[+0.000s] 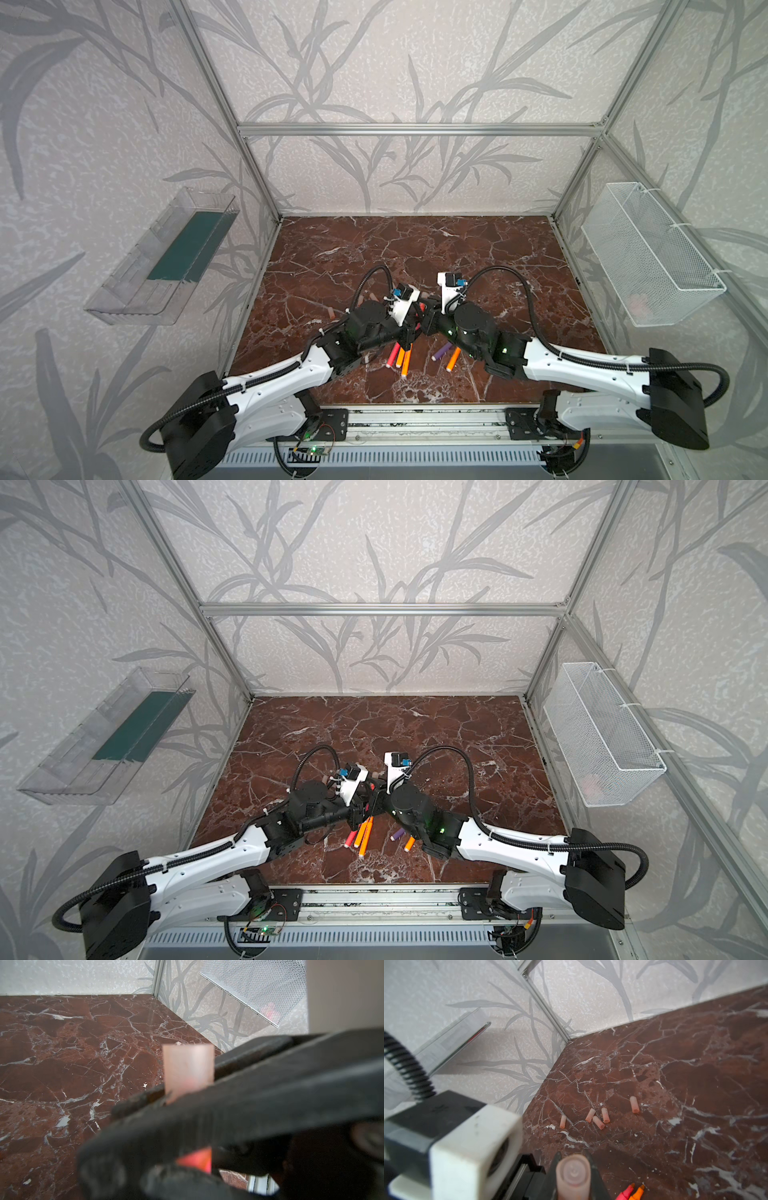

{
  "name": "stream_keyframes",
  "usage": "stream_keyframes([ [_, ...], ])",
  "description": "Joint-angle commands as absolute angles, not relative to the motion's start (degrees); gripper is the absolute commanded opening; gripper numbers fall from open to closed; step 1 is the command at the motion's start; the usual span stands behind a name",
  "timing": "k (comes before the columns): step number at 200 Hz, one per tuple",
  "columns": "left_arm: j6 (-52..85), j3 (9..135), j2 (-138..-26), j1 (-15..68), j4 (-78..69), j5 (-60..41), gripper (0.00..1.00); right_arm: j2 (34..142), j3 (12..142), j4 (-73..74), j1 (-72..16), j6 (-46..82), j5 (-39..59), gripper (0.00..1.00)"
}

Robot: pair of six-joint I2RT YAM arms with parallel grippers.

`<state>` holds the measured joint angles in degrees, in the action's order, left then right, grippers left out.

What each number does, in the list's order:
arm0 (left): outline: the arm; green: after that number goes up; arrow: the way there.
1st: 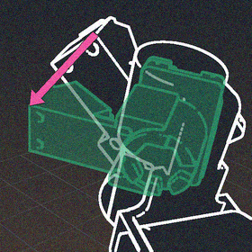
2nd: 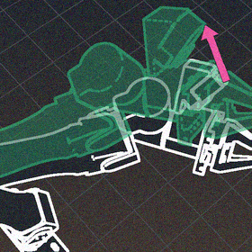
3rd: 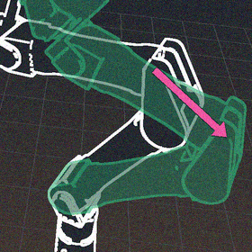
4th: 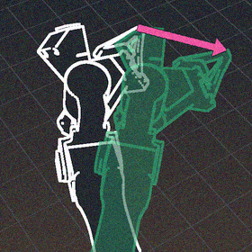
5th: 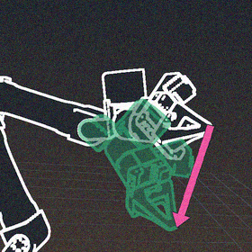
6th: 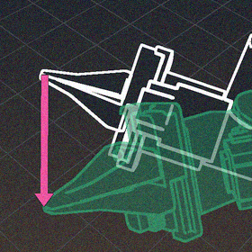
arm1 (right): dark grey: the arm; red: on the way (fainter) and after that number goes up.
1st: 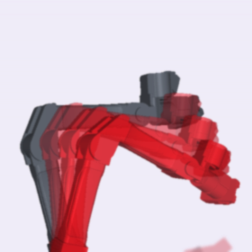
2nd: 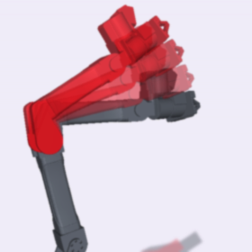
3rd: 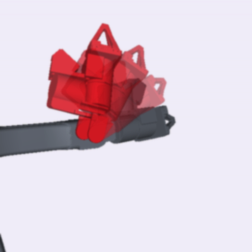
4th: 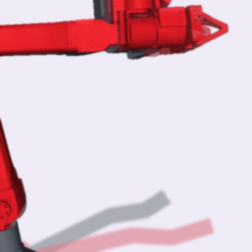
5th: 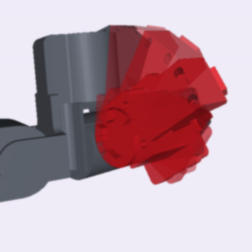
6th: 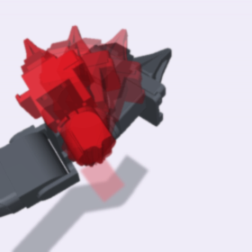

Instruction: Insert the pens into the pen caps

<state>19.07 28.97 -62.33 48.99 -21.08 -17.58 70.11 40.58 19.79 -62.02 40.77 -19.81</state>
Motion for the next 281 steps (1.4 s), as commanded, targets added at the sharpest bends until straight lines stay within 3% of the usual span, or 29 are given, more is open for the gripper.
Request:
stream_keyframes([
  [1,19.2,29.0,-61.9,49.1,-26.0,-15.6,0.52,70.2,41.5,11.2,-60.2,41.1,-21.9,0.16],
  [26,19.9,27.3,-62.0,49.0,-25.7,-12.9,0.76,71.7,43.0,6.6,-56.8,41.2,-23.2,0.15],
  [72,22.5,24.6,-58.0,48.5,-15.8,-1.5,0.89,78.8,45.3,-1.8,-50.0,42.9,-18.6,0.12],
  [111,29.3,24.4,-53.0,43.6,-1.2,9.5,0.92,86.5,46.9,-4.7,-46.2,43.1,-13.3,0.13],
  [162,31.7,22.5,-48.6,39.0,3.4,11.0,0.92,99.5,55.9,-10.1,-43.4,42.7,-9.1,0.14],
  [188,31.7,22.3,-47.8,38.5,4.7,11.5,0.93,103.5,58.2,-10.2,-43.1,42.8,-9.1,0.2],
  [281,33.2,24.6,-51.9,36.8,9.8,11.4,0.93,114.4,69.8,-15.3,-36.4,40.0,-7.6,0.25],
])
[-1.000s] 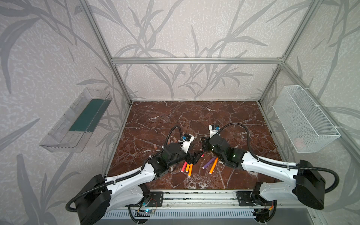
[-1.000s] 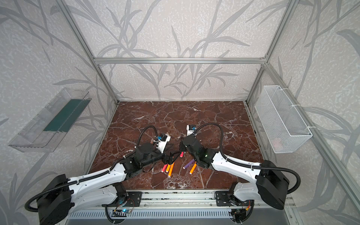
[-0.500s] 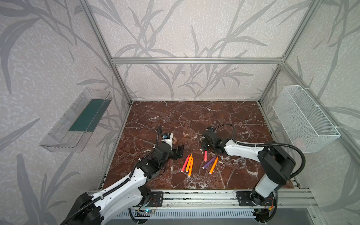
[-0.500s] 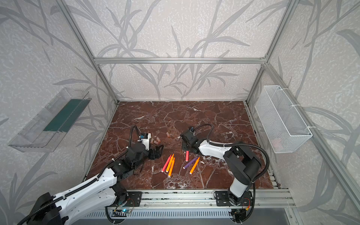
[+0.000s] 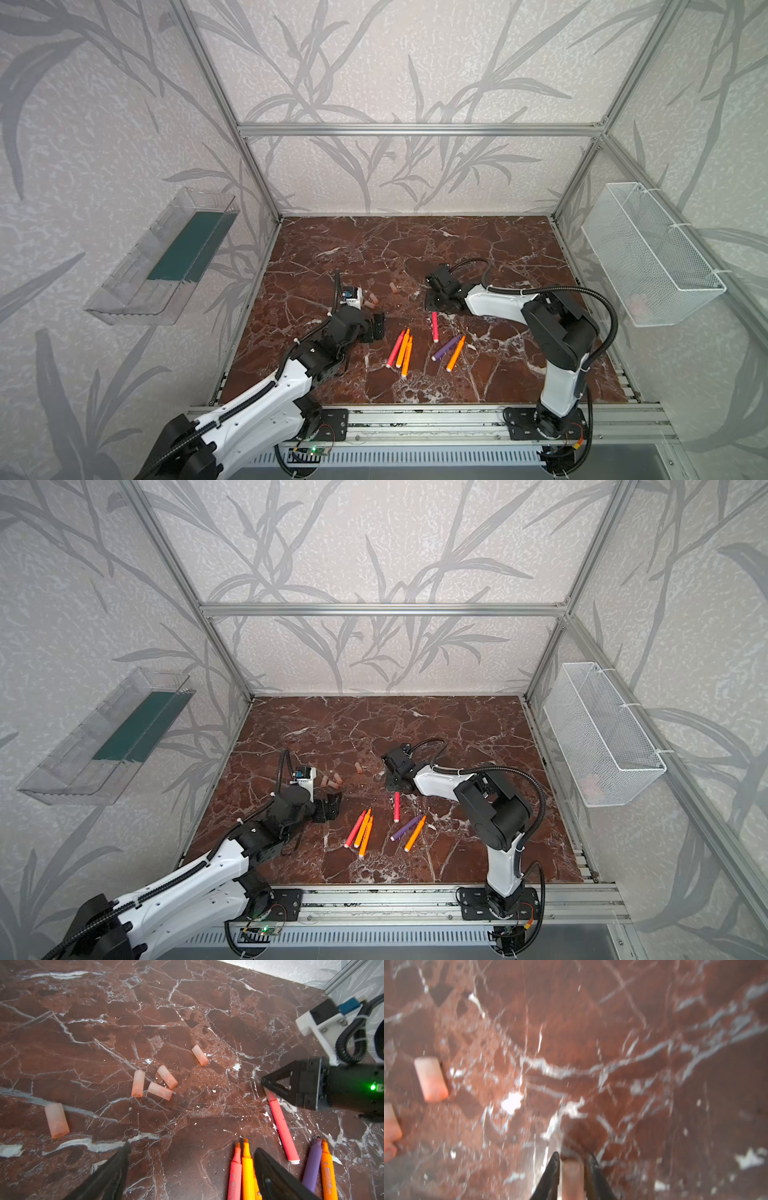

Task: Insert the pens into the pen caps
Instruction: 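Open and withdraw the right gripper while the left gripper lowers the capped marker, then release the capped pink marker with the left gripper while the right arm moves off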

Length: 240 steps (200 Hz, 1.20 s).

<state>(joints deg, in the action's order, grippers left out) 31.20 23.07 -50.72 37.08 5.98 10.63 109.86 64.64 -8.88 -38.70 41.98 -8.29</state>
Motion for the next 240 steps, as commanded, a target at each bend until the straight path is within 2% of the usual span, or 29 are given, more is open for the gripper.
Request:
stream_keyframes([
  [1,33.2,24.6,-51.9,36.7,9.9,11.4,0.93,114.6,70.1,-15.5,-36.3,39.9,-7.6,0.25],
  [11,33.4,24.9,-52.0,36.8,10.8,10.9,0.92,116.3,72.2,-16.9,-36.0,39.5,-7.6,0.26],
  [25,33.5,24.8,-51.6,36.8,11.8,10.7,0.92,117.0,73.5,-16.7,-36.1,39.0,-7.8,0.32],
  [56,33.6,24.6,-48.9,36.8,14.7,11.7,0.92,113.2,74.1,-15.9,-36.1,39.1,-12.1,0.55],
  [79,33.2,24.1,-47.1,36.9,16.1,8.6,0.91,109.8,75.8,-16.4,-36.0,39.1,-15.6,0.66],
  [111,33.4,23.3,-48.0,37.8,14.7,2.6,0.83,107.0,76.4,-11.4,-36.0,41.2,-20.5,0.66],
  [152,34.8,23.5,-52.9,40.1,16.1,6.6,0.81,105.2,68.4,9.2,-35.9,47.7,-27.3,0.66],
  [182,36.9,24.5,-57.3,42.3,17.7,11.9,0.79,109.0,68.2,19.7,-35.6,51.9,-28.6,0.67],
  [240,38.2,25.5,-60.0,43.6,18.2,14.5,0.78,119.2,77.9,20.7,-34.1,56.2,-28.0,0.67],
])
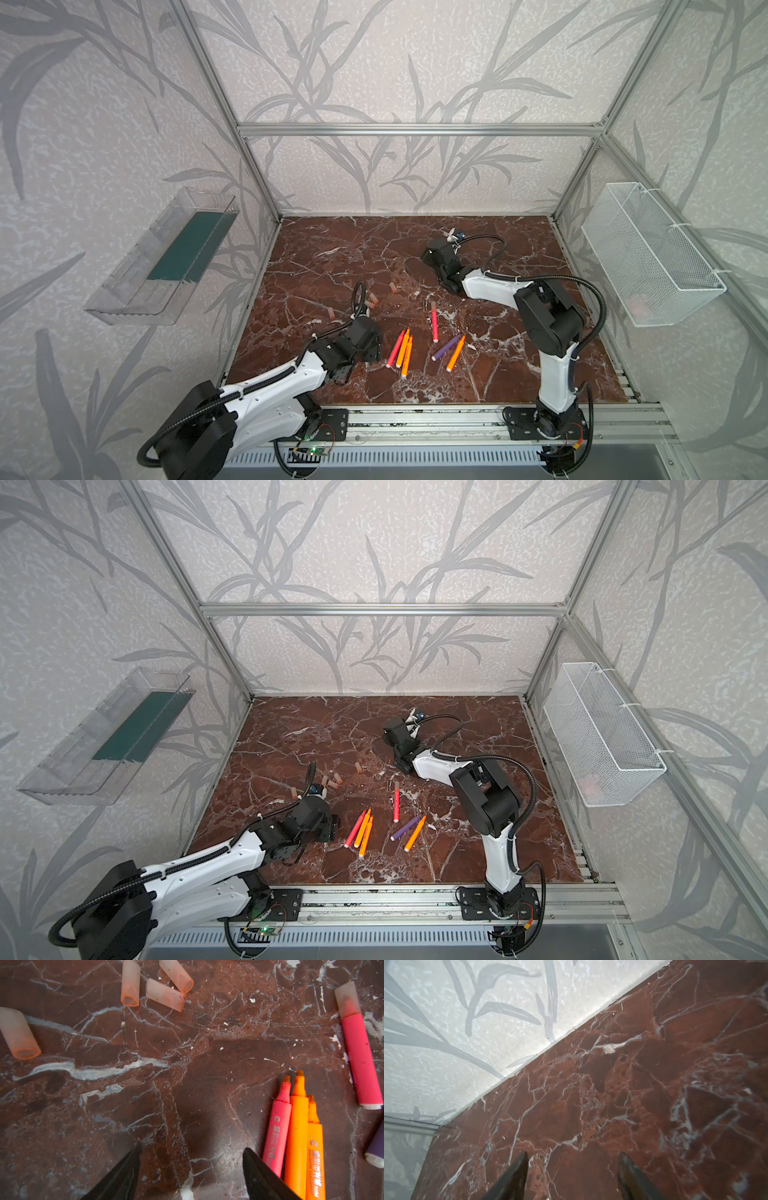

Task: Insert the pens into the pen caps
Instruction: 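Release the capped pink marker with the left gripper while the right arm moves off, then lower the open left gripper onto the uncapped pink marker and close it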

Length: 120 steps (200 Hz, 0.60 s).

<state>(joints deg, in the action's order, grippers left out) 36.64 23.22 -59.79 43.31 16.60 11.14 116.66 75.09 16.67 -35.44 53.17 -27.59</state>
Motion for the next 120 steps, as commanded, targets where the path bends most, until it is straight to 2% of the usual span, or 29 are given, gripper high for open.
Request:
stream_keyframes([
  [1,38.1,25.5,-60.0,43.6,18.2,14.5,0.78,119.3,77.9,21.1,-34.0,56.3,-27.8,0.67],
  [29,37.2,26.1,-60.2,43.7,18.0,13.8,0.78,120.3,75.9,30.0,-32.5,57.9,-23.2,0.66],
  [63,35.5,26.5,-62.2,44.0,16.0,11.1,0.78,116.4,68.8,39.1,-32.2,58.3,-20.4,0.63],
  [120,33.6,29.6,-70.0,49.4,12.2,8.2,0.71,111.2,66.5,33.1,-32.3,55.9,-17.1,0.62],
])
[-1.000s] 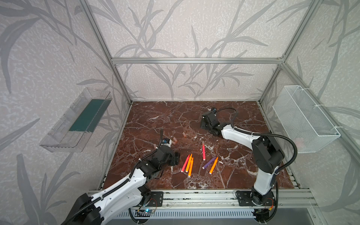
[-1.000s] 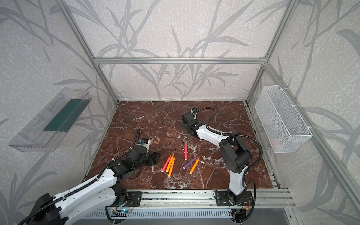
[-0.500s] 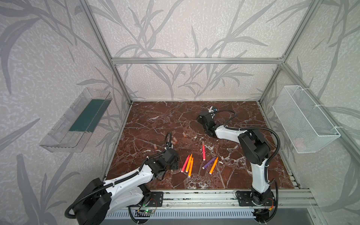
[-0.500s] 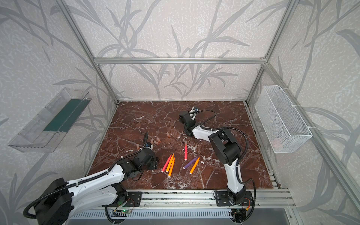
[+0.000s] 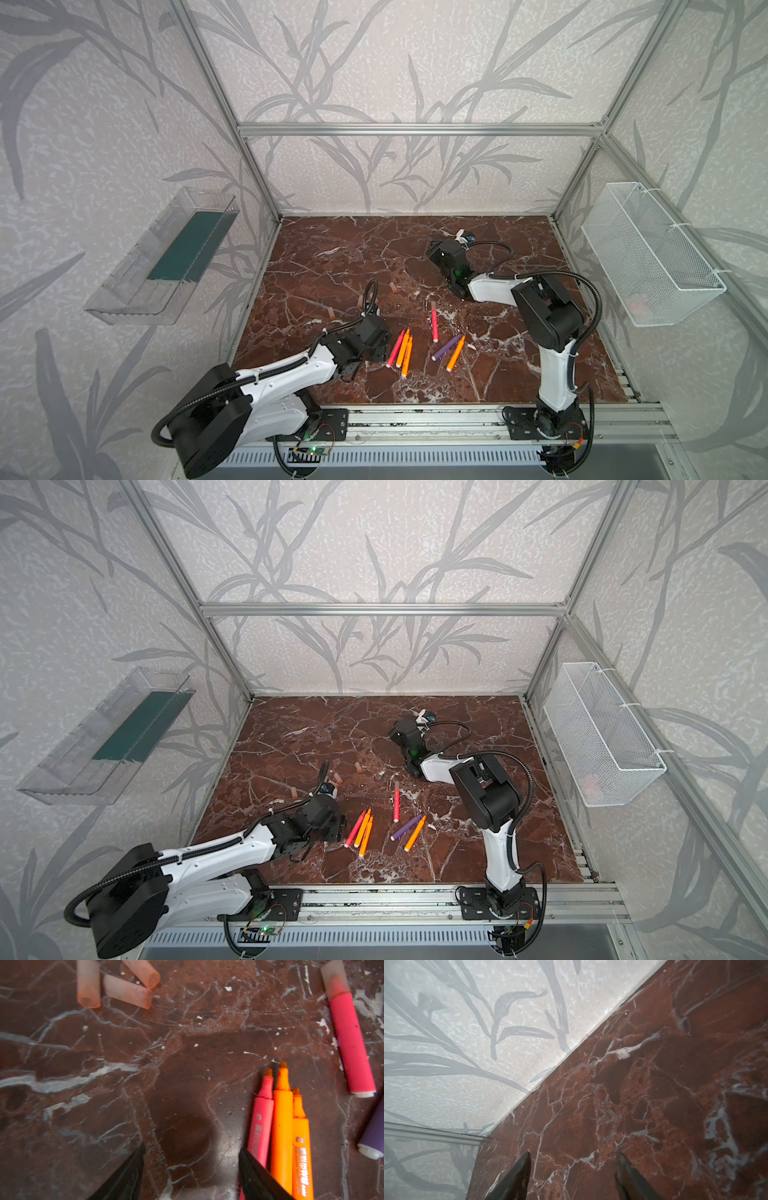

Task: Insert the pens into the pen caps
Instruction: 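Lower the open left gripper onto the uncapped pink marker and close it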

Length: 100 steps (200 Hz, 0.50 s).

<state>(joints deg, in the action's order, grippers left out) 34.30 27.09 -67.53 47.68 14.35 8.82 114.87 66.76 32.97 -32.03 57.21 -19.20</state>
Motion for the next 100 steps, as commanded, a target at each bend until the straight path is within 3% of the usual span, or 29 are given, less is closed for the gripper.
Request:
stream_keyframes([
  [1,33.6,29.6,-70.1,49.5,12.3,8.3,0.71,111.1,66.4,33.1,-32.3,55.9,-17.1,0.62],
  [100,34.8,33.0,-75.8,52.7,15.6,11.0,0.61,104.7,60.8,29.9,-32.2,53.4,-16.2,0.61],
])
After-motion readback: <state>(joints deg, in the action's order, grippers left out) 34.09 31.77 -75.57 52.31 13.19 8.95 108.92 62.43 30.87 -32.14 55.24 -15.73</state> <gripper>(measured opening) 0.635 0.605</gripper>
